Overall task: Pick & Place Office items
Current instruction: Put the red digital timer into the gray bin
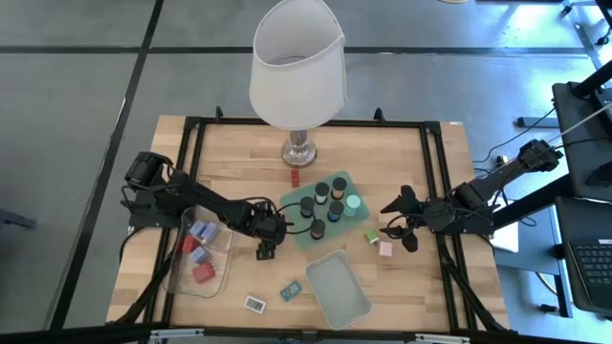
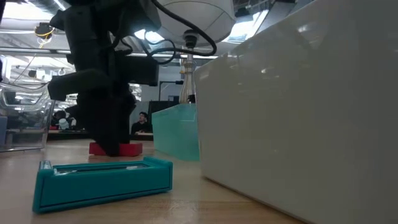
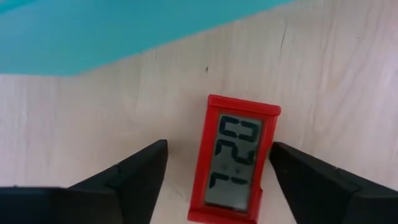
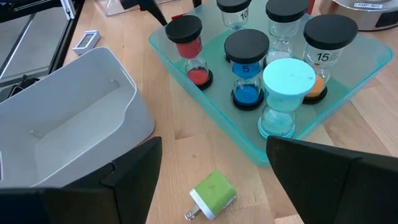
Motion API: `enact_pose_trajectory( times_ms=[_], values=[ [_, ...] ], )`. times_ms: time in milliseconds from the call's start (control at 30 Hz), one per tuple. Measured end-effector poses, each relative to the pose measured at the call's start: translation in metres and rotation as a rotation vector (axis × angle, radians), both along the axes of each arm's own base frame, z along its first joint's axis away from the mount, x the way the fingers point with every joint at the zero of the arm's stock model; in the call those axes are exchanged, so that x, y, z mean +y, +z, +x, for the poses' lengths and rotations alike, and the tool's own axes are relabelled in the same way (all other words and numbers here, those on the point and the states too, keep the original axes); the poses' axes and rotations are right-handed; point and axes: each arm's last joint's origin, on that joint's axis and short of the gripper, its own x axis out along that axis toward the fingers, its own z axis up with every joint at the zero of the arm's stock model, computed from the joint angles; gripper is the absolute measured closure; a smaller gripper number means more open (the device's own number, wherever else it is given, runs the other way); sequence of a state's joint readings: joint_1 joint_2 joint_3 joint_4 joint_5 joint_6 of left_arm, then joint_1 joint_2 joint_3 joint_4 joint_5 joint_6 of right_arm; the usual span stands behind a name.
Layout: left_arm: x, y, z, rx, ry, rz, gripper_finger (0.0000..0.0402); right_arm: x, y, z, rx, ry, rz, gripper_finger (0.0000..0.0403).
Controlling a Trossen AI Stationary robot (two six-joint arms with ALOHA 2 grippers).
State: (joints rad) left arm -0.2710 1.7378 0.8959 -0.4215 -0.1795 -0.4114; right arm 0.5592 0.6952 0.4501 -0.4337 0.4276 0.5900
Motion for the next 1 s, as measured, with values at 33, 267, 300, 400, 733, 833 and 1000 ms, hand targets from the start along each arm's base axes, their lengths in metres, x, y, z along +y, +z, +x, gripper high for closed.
enact_pose_trajectory(
  times_ms=[33,267,300,400,733,833,1000],
  values=[
    [0.000,0.000,0.000,0.001,0.010,-0.004,0.0123,0.000,0.000,0.000,0.000,0.000,0.000,0.0112],
    [-0.001,0.002,-0.001,0.013,0.037,-0.033,0.0215,0.000,0.000,0.000,0.000,0.000,0.000,0.0112],
    [-0.001,0.004,0.000,0.013,0.041,-0.036,0.0230,0.000,0.000,0.000,0.000,0.000,0.000,0.0112],
    [-0.001,0.015,0.000,0.025,0.045,-0.034,0.0265,0.000,0.000,0.000,0.000,0.000,0.000,0.0112],
    [-0.019,0.100,0.011,-0.329,-0.095,0.067,0.0262,0.000,0.000,0.000,-0.001,0.000,0.000,0.0112],
    [-0.030,0.116,0.022,-0.504,-0.188,0.083,0.0263,0.000,0.000,0.000,-0.001,0.000,0.000,0.0112],
    [-0.044,0.123,0.037,-0.687,-0.358,0.033,0.0264,0.000,0.000,0.000,0.000,0.000,0.000,0.0111]
  ],
)
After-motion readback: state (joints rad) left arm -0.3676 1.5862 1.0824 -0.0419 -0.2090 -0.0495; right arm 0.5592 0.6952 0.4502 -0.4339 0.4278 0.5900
